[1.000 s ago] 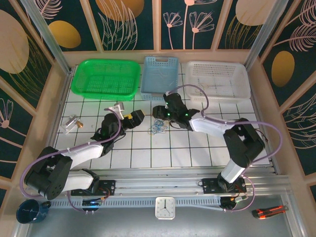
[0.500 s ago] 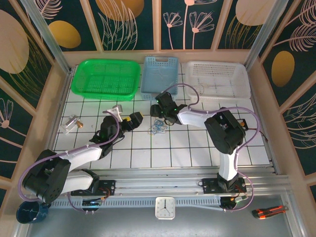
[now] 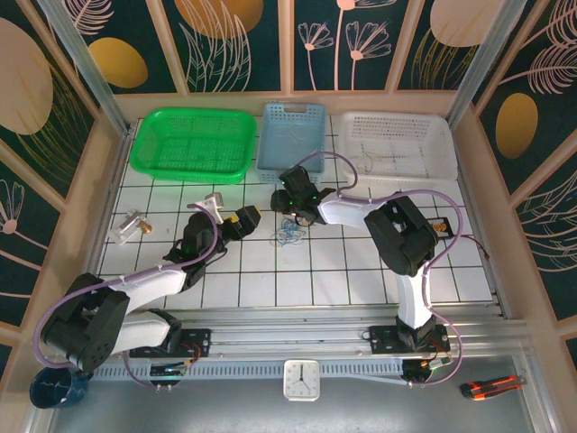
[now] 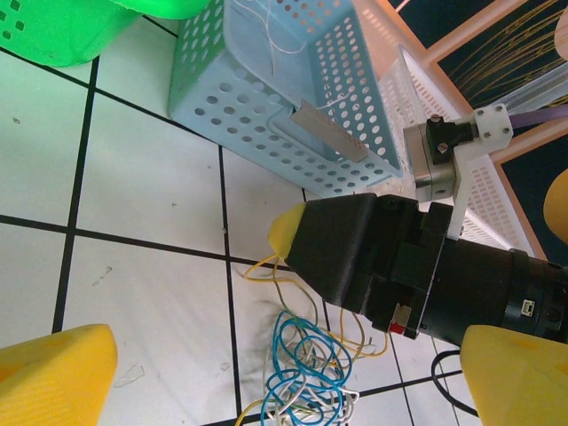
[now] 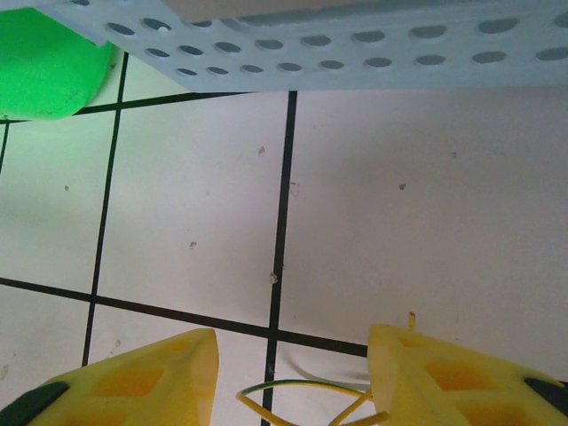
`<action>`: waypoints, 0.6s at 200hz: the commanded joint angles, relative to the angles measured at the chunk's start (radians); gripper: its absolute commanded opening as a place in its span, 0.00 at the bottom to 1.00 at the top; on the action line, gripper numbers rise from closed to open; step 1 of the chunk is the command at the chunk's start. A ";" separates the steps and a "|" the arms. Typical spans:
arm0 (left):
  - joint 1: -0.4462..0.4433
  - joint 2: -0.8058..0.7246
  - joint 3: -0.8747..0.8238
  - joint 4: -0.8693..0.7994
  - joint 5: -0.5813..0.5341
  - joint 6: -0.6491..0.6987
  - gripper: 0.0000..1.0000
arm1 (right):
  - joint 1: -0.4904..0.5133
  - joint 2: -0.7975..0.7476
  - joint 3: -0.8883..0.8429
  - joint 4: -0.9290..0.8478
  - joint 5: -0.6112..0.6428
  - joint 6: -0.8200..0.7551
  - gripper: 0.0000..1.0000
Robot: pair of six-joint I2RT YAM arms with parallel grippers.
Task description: Untangle the cables
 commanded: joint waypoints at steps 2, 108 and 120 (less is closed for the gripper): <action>0.002 -0.003 -0.009 0.046 0.005 -0.014 0.99 | -0.010 0.028 0.027 0.022 -0.007 0.014 0.42; 0.002 -0.003 -0.019 0.060 0.017 -0.019 0.99 | -0.035 0.042 0.026 0.090 -0.068 0.033 0.05; 0.003 -0.006 -0.020 0.058 0.018 -0.015 0.99 | -0.035 0.025 0.016 0.096 -0.078 0.031 0.00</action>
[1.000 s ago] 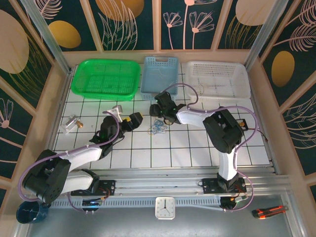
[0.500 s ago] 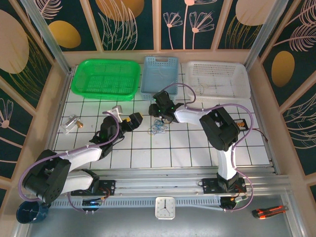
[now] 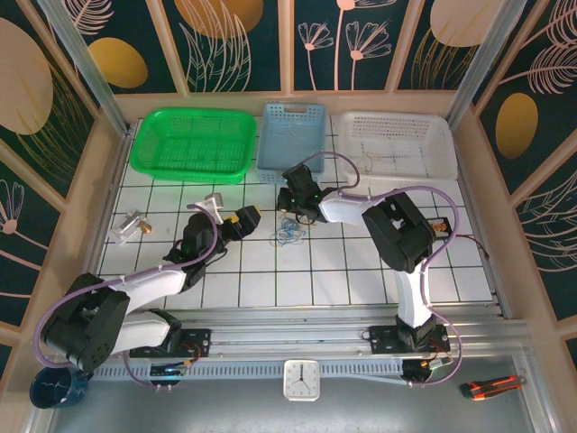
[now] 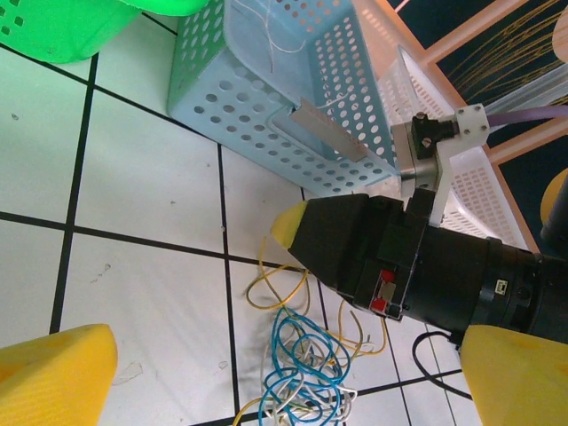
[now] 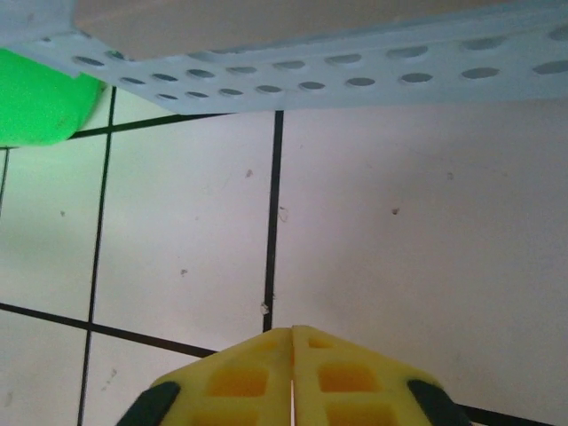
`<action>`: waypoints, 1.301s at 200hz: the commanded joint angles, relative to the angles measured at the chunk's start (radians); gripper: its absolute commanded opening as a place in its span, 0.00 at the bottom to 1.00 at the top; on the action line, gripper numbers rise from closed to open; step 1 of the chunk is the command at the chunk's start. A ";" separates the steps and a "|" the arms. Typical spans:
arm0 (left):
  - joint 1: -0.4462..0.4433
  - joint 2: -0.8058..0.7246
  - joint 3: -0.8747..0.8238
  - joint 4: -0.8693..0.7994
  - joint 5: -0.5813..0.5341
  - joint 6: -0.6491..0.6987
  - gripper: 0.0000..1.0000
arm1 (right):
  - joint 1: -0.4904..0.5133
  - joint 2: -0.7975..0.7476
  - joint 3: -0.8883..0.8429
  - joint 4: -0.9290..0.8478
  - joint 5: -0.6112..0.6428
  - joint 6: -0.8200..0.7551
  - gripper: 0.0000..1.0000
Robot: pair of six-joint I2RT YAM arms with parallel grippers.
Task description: Untangle the cables
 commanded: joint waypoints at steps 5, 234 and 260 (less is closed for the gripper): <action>0.003 -0.007 -0.015 0.051 0.016 -0.006 0.99 | -0.005 -0.017 0.007 0.046 -0.035 0.001 0.00; -0.099 0.134 0.162 0.064 0.251 0.555 0.97 | 0.055 -0.516 -0.161 0.030 -0.113 -0.007 0.00; -0.103 0.137 0.162 0.131 0.150 0.545 0.95 | 0.078 -0.542 -0.146 0.013 -0.099 -0.010 0.00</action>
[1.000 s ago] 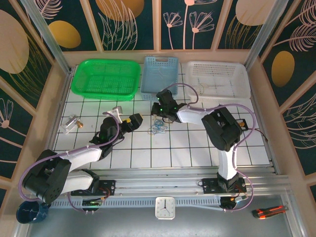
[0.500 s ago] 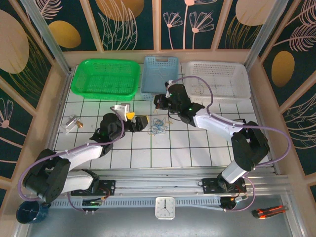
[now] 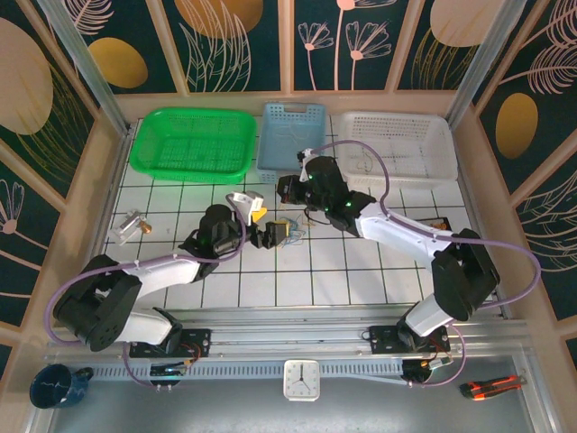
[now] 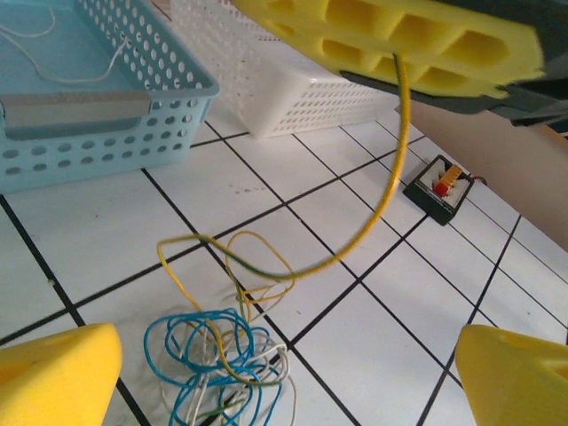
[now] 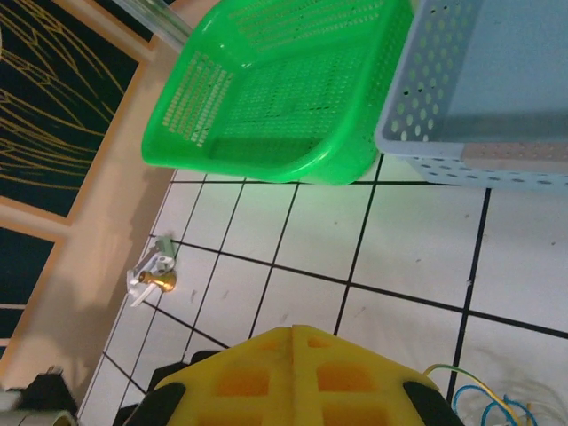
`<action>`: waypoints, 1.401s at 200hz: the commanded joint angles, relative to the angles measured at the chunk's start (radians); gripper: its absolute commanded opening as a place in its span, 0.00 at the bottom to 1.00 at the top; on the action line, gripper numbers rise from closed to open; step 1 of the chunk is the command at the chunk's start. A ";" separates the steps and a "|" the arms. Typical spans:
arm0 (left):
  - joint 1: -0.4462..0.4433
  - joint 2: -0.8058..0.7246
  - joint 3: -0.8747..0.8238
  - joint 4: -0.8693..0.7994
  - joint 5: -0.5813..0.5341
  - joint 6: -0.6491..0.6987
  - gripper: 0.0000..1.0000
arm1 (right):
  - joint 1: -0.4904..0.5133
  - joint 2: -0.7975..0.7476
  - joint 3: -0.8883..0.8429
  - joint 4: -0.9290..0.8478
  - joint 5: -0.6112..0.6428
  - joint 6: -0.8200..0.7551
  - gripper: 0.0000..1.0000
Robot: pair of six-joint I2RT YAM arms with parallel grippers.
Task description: Untangle the cables
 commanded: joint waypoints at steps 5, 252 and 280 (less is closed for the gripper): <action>-0.004 0.008 0.024 0.112 -0.107 0.028 0.96 | 0.027 -0.058 0.033 -0.034 0.012 -0.007 0.00; -0.012 0.121 -0.019 0.298 -0.005 -0.112 0.28 | -0.137 -0.237 0.259 -0.045 -0.045 0.002 0.00; -0.013 0.043 -0.061 0.282 -0.030 -0.134 0.43 | -0.298 -0.229 0.239 -0.076 -0.008 -0.025 0.00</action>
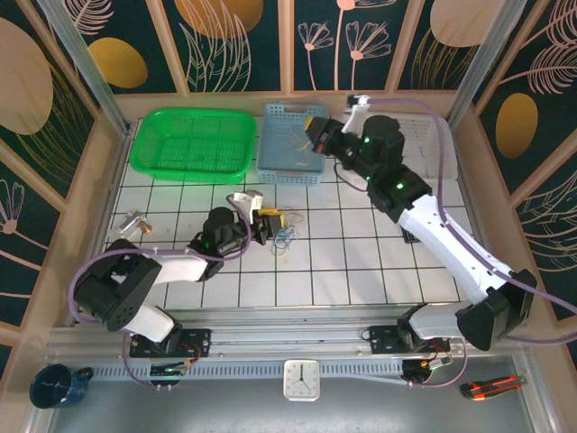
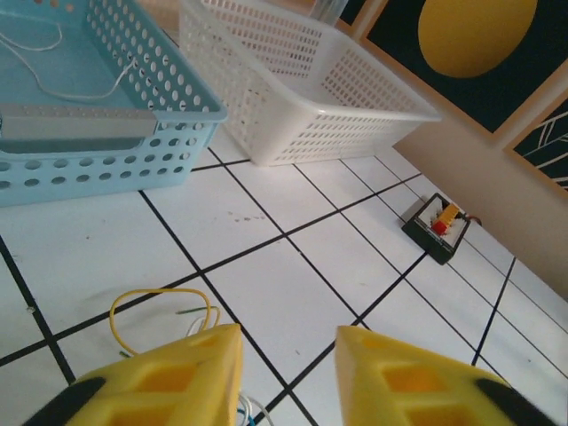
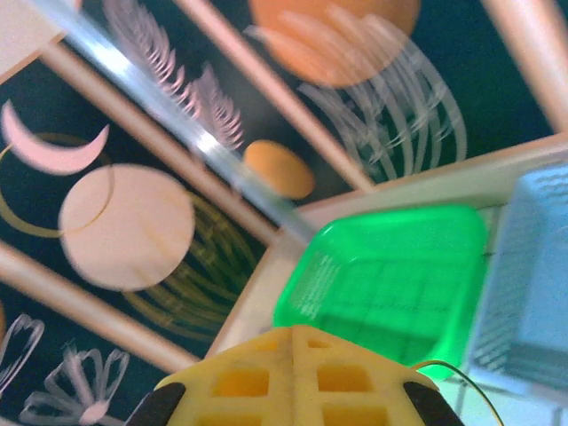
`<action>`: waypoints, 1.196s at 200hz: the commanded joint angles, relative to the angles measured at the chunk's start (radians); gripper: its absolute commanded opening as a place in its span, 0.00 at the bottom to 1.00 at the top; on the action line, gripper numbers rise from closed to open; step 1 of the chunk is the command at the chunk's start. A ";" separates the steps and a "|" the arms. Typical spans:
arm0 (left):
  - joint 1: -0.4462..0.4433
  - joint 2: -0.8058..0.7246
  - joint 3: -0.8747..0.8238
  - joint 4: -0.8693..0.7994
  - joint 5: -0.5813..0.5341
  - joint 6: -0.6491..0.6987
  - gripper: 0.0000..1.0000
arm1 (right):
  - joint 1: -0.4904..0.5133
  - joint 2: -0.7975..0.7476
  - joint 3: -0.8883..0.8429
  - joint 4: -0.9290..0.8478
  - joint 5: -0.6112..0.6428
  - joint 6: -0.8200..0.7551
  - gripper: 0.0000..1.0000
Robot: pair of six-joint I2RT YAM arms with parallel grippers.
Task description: Untangle the cables
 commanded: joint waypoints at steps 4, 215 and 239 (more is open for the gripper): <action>-0.006 -0.089 -0.032 0.038 -0.022 -0.035 0.46 | -0.129 -0.012 0.000 -0.033 0.042 -0.040 0.00; -0.007 -0.238 -0.042 -0.086 -0.117 -0.188 0.99 | -0.500 0.444 0.249 -0.088 -0.094 -0.189 0.69; -0.006 -0.242 -0.053 -0.070 -0.128 -0.205 0.99 | -0.422 0.360 0.166 -0.079 -0.073 -0.197 0.69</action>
